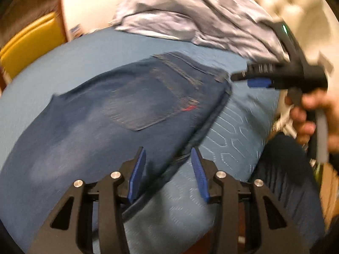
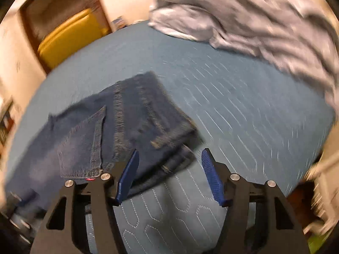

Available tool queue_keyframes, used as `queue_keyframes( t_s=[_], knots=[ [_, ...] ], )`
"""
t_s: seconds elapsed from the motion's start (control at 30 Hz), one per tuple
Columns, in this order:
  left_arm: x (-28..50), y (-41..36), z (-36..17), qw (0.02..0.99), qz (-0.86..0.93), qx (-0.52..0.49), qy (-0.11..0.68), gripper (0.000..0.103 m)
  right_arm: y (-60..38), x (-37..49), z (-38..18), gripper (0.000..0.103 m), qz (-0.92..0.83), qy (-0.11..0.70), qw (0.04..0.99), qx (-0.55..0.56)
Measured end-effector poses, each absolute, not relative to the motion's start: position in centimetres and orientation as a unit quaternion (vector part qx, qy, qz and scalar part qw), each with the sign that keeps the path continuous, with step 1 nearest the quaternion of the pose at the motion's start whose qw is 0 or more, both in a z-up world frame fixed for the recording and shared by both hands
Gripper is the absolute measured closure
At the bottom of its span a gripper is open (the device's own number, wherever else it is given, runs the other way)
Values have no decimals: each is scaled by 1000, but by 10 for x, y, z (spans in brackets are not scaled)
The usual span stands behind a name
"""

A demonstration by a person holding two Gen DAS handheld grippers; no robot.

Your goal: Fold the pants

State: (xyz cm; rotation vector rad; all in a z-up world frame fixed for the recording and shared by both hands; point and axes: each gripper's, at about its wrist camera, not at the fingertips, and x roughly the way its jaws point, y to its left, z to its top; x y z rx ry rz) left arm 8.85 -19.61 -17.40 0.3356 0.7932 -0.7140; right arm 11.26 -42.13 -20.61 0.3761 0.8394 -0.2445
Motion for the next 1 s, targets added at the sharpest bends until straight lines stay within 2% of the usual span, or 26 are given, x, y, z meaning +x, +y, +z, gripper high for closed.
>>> queue_keyframes(
  t_s=[0.07, 0.2, 0.27, 0.4, 0.43, 0.5, 0.57, 0.63, 0.7, 0.77, 0.83, 0.87, 0.97, 1.0],
  knots=[
    [89, -207, -177, 847, -341, 178, 368, 61, -440, 105, -214, 43, -120, 408, 876, 227],
    [102, -229, -188, 838, -342, 201, 375, 80, -472, 99, -228, 45, -101, 405, 852, 316],
    [107, -232, -192, 832, -343, 204, 385, 83, -471, 100, -234, 50, -80, 414, 848, 321],
    [106, -233, -191, 829, -351, 209, 383, 83, -456, 107, -243, 51, -43, 431, 850, 299],
    [105, -233, -190, 828, -353, 211, 382, 82, -455, 107, -245, 51, -41, 427, 852, 300],
    [103, -228, -186, 828, -356, 204, 382, 57, -457, 112, -248, 51, -39, 424, 854, 299],
    [100, -223, -184, 833, -359, 192, 375, 56, -456, 117, -250, 53, -39, 425, 856, 292],
    [103, -227, -191, 830, -350, 209, 380, 62, -461, 120, -251, 81, -41, 424, 853, 301],
    [107, -230, -199, 830, -342, 218, 384, 72, -469, 123, -256, 85, -31, 424, 843, 329],
    [107, -230, -199, 832, -339, 220, 381, 78, -465, 125, -254, 87, -32, 423, 851, 309],
    [102, -228, -194, 834, -340, 222, 373, 89, -462, 123, -252, 90, -37, 419, 856, 302],
    [97, -227, -191, 836, -339, 229, 366, 103, -466, 121, -254, 92, -38, 415, 852, 317],
    [92, -220, -184, 837, -345, 223, 362, 103, -474, 113, -252, 92, -45, 406, 848, 336],
    [94, -219, -185, 835, -347, 223, 365, 103, -477, 110, -250, 87, -47, 405, 847, 340]
  ],
)
